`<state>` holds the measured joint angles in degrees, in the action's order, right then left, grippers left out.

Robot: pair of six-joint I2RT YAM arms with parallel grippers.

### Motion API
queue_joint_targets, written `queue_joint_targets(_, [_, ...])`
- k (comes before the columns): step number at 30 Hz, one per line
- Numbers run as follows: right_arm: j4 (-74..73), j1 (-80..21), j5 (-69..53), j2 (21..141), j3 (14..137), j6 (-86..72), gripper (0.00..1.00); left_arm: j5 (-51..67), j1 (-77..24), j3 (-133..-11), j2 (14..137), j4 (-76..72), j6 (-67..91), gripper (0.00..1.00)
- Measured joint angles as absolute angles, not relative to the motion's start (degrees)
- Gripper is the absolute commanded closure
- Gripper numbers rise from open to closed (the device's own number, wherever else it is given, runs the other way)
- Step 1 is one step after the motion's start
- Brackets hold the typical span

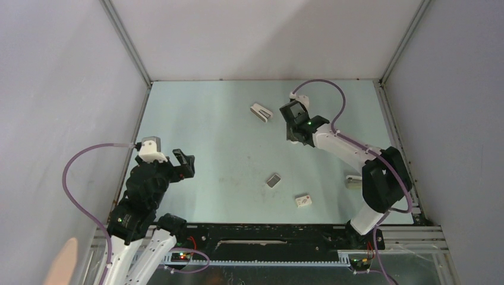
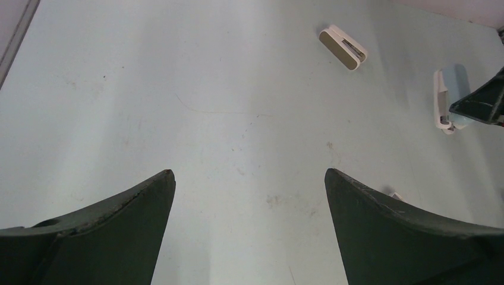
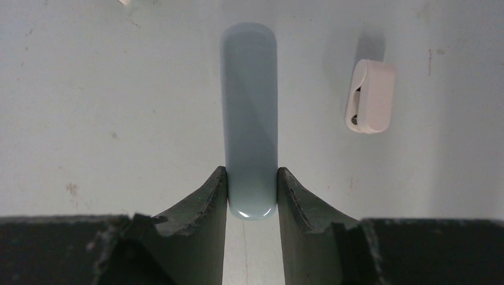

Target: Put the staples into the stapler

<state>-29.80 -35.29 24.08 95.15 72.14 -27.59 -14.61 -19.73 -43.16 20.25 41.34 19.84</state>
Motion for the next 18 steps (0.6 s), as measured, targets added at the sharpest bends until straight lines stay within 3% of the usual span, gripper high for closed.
queue_joint_targets(18, [-24.3,-29.9,26.6,103.3,69.6,-32.5,0.96,-14.1,-18.5,-43.2,20.4,41.3,19.4,0.00])
